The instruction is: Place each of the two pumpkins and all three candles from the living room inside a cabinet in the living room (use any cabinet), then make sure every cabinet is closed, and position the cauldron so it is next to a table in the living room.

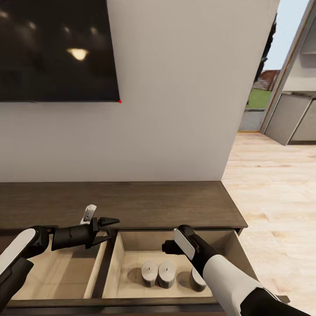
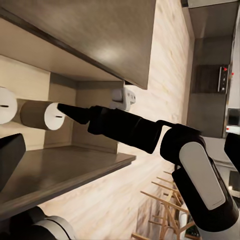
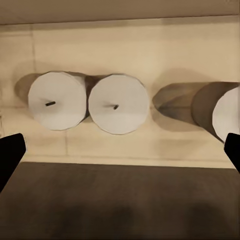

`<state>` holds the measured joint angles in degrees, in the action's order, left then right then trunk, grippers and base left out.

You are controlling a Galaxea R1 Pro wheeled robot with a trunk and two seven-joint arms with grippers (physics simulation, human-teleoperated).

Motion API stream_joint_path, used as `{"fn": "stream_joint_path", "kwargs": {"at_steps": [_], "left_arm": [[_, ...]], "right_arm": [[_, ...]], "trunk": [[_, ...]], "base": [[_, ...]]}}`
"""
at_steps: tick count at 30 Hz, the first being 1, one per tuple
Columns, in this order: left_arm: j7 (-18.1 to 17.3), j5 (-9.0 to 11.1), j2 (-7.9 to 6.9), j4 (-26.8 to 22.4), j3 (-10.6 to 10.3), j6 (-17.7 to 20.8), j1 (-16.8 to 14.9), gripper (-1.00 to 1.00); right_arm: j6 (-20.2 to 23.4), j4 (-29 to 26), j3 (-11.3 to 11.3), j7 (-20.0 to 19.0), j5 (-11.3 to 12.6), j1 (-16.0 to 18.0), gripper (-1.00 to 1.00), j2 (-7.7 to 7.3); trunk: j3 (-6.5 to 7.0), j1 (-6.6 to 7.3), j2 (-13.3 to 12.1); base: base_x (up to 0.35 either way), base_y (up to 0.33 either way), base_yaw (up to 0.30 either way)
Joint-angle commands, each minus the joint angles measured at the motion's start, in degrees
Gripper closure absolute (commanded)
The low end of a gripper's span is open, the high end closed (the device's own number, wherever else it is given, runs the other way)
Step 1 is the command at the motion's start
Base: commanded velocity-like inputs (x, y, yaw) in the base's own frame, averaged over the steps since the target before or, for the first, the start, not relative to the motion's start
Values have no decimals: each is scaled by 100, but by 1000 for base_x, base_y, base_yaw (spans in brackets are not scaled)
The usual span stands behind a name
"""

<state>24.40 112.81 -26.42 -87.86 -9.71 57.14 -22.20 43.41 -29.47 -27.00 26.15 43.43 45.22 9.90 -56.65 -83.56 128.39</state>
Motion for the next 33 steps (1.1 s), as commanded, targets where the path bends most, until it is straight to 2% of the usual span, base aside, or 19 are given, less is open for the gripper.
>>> {"fn": "stream_joint_path", "kwargs": {"at_steps": [1, 10, 17, 22, 33], "left_arm": [[56, 57, -4, -3, -5, -1, -4, -100], [60, 57, -4, -2, -5, -1, -4, -100], [64, 53, 5, 14, -13, -6, -4, -100], [72, 50, 5, 29, -14, -9, -4, -100], [73, 48, 5, 32, -5, -9, -4, -100]], "right_arm": [[8, -6, -30, 48, 67, 5, -100, -5], [2, -12, -25, 31, 73, 5, -100, -6], [416, -14, 5, 4, 111, 5, -100, -2], [448, -90, 10, -62, 474, 6, -100, -16], [449, -256, -22, -95, 543, 6, -100, -49]], "trunk": [[13, 23, -39], [175, 221, -400], [300, 375, -681], [390, 485, -881], [588, 726, -1323]], "base": [[0, 0, 0], [0, 0, 0], [0, 0, 0], [0, 0, 0], [0, 0, 0]]}}
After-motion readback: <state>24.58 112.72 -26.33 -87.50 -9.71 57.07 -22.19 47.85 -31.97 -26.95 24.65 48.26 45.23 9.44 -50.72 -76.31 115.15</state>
